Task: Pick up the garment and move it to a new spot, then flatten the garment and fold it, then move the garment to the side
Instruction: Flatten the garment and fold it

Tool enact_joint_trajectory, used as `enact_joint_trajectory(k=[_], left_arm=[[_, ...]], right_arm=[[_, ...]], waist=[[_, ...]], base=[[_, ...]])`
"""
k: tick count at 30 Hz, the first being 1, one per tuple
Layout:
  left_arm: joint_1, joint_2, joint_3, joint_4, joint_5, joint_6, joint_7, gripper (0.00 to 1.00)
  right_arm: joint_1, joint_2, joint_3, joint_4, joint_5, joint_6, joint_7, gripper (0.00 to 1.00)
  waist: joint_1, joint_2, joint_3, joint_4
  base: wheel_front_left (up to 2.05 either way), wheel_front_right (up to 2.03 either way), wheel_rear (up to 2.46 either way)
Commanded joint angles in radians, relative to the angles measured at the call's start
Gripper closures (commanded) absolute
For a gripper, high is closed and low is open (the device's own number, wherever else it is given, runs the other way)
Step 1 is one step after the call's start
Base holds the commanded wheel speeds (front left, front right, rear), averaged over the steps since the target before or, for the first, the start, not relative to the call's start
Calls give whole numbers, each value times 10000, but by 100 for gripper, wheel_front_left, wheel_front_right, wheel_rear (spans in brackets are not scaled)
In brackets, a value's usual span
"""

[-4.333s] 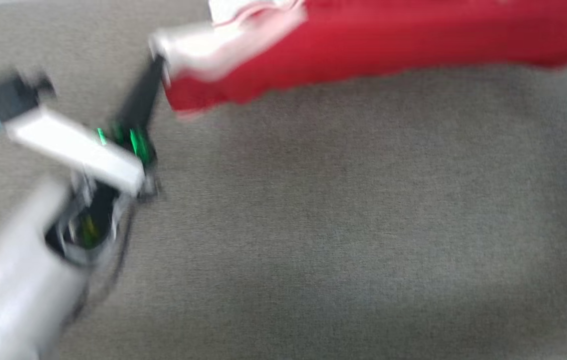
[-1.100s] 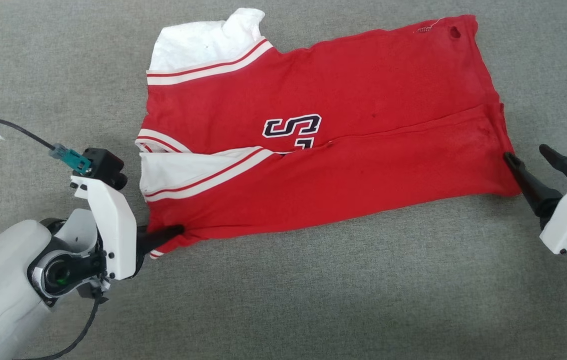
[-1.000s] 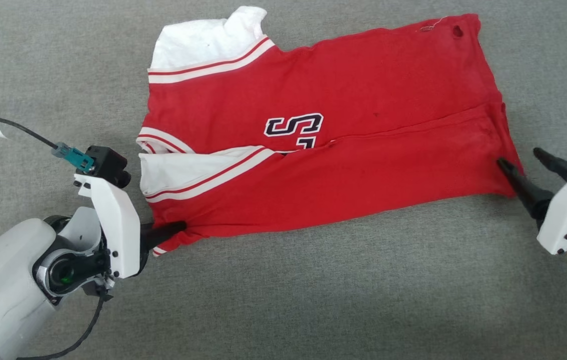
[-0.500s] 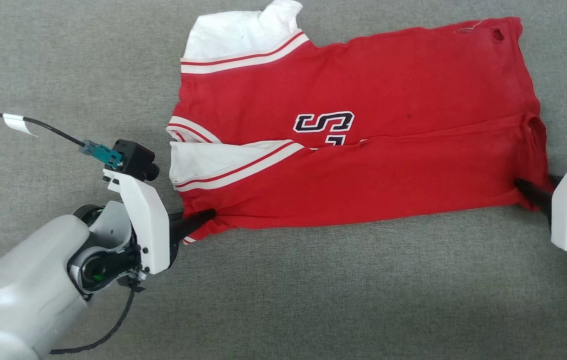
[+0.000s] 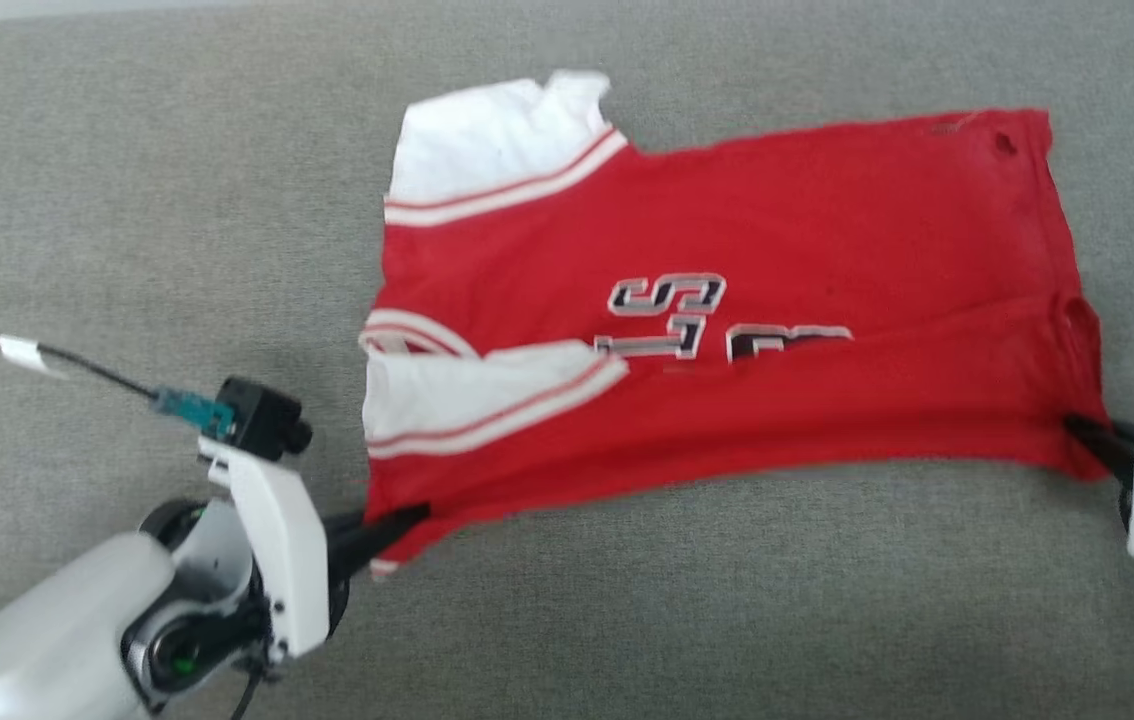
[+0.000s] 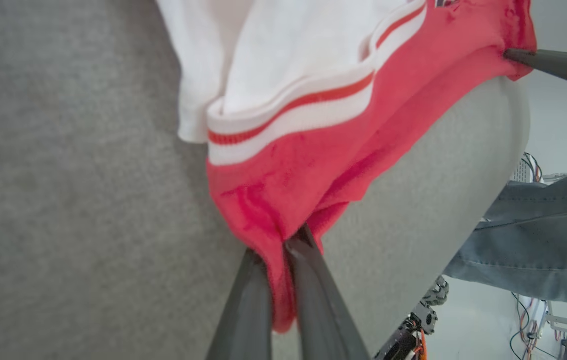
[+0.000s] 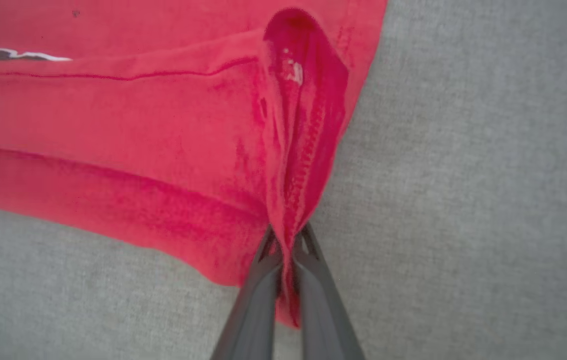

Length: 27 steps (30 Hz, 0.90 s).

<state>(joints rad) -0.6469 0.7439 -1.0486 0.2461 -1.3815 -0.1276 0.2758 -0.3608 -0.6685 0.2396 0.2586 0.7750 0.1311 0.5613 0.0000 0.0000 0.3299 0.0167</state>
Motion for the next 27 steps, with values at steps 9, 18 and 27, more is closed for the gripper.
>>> enact_joint_trajectory(k=[9,18,27], left_arm=[[1132,979,-151,-1885,147,687,-414,100],[1421,1235,272,-2457,391,1105,-1499,0],[895,1205,1639,-1927,668,1414,-3709,0]], right_arm=[[2138,-121,-1196,-1206,-140,-7,117,100],[2736,834,-2489,-2455,-1435,-5,-1052,0],[2590,2607,-3055,-3296,-2777,-5,-4819,0]], waist=[[0,0,-121,223],[0,0,-293,37],[0,0,-310,-655]], base=[[0,0,0],[0,0,0],[0,0,0]])
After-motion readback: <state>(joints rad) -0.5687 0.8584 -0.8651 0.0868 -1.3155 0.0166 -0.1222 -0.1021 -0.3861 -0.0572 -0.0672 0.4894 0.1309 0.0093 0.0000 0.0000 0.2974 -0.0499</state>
